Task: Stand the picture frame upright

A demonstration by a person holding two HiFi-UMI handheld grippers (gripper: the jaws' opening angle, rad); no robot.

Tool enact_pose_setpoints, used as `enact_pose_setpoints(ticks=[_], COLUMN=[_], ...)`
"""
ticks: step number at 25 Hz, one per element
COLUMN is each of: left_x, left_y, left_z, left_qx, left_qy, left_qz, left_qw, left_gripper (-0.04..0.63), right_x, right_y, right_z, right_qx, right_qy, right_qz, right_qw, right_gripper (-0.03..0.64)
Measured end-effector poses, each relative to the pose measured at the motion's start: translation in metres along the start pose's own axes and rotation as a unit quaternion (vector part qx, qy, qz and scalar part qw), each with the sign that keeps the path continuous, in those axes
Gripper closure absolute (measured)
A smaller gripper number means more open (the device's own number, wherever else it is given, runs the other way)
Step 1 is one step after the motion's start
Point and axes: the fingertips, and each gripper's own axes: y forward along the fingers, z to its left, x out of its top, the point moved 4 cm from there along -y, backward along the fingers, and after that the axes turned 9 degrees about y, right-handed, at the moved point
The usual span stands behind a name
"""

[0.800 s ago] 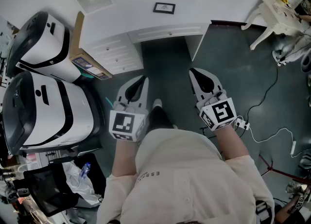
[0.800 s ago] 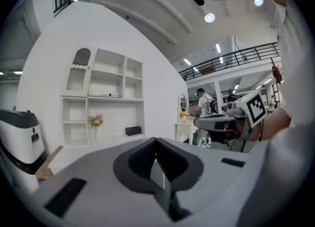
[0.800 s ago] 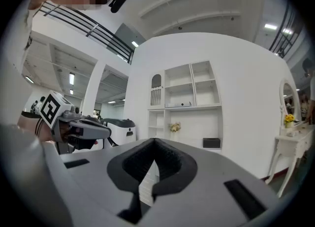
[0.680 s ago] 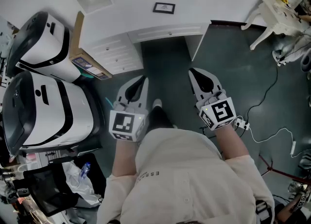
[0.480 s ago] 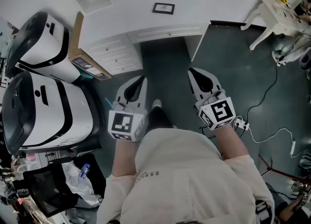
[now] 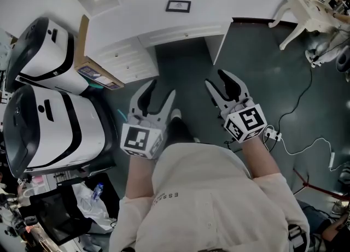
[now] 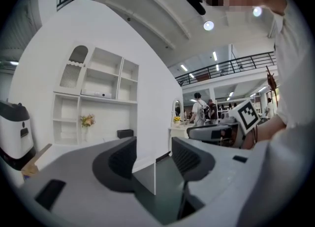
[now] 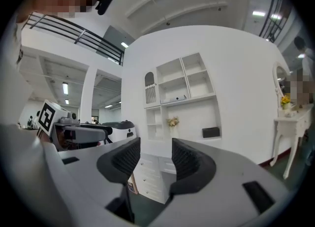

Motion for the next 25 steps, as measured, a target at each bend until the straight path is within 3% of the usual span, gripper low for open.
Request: enact_pose_setpoints(ticks=[4, 15, 20, 25], left_x=[-0.003, -0.021, -0.030, -0.038], left_y=[0.004, 0.049, 0.087, 0.129], left_z=[-0.002, 0.045, 0.093, 0.165], left_qx=[-0.010, -0.015, -0.031, -0.035], left_qy=[-0.017, -0.004, 0.004, -0.023], left_qz=[0.013, 0.025, 0.027, 0.014], left_qw=[0.9997, 0.9996, 0.9991, 0.9990], left_gripper=[0.391, 0.393, 0.393, 0.393], right_x=[-0.002, -0.004, 0.000, 0.008], right_y=[-0.002, 0.060, 0.122, 0.196], right_z=[-0.007, -0.039, -0.058, -0.072], right_qx=[-0.004, -0.010, -0.019, -0.029], right_qy=[0.010, -0.001, 0.008, -0.005], right_qz=[0.004, 0.016, 0.022, 0.038], right_qw=[1.000, 1.000, 1.000, 0.999], right_gripper=[0.422, 0.422, 0.422, 0.422])
